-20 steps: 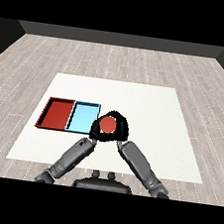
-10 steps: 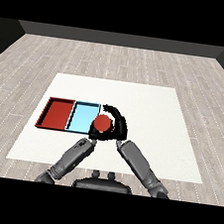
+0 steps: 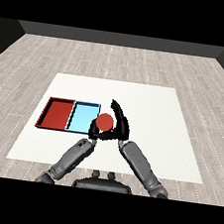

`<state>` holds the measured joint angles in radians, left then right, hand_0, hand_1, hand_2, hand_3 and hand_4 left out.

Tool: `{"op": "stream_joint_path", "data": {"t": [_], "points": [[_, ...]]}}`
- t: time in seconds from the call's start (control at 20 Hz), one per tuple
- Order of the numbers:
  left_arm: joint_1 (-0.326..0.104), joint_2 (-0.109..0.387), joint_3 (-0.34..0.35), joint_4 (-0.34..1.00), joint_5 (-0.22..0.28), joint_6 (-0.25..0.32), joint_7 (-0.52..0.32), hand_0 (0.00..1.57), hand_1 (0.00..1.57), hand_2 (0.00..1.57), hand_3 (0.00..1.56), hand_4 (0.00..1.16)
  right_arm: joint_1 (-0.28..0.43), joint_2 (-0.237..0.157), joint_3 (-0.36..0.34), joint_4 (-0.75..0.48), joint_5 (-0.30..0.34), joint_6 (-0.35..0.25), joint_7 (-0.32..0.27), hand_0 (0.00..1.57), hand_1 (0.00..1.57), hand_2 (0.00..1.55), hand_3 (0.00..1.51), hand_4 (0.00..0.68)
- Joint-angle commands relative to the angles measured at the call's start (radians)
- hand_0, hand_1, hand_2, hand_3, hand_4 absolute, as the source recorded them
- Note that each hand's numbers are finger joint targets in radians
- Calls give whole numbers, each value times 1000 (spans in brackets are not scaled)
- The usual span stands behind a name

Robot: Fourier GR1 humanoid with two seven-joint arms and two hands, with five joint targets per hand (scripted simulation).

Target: Pick the red can and put it in the red box

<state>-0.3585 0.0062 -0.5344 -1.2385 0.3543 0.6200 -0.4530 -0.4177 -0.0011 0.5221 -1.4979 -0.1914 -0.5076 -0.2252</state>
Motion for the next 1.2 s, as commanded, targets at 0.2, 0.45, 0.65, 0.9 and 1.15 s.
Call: {"op": "stream_joint_path", "data": {"t": [0.2, 0.45, 0.65, 0.9, 1.15], "points": [[28, -6, 16, -21, -52, -5, 5, 1571, 1571, 1571, 1480, 1131, 66, -24, -61, -152, 30, 54, 89, 0, 0, 0, 0, 0], [-21, -6, 90, -15, -63, -17, 28, 1571, 1571, 1561, 1460, 1132, 111, -39, -169, -110, -55, 189, -8, 0, 0, 0, 0, 0], [-1, 37, 113, -62, -98, -43, 76, 1571, 1571, 1562, 1468, 1128, 246, -119, -185, -307, -58, 212, 23, 0, 0, 0, 0, 0], [3, 85, 202, -102, -102, -47, 96, 1571, 1571, 1571, 1484, 1139, 345, -160, -255, -393, -95, 246, 27, 0, 0, 0, 0, 0], [3, 242, 318, -115, -85, -104, 157, 1571, 1571, 1571, 1476, 1136, 461, -222, -315, -473, -139, 295, 29, 0, 0, 0, 0, 0]]}}
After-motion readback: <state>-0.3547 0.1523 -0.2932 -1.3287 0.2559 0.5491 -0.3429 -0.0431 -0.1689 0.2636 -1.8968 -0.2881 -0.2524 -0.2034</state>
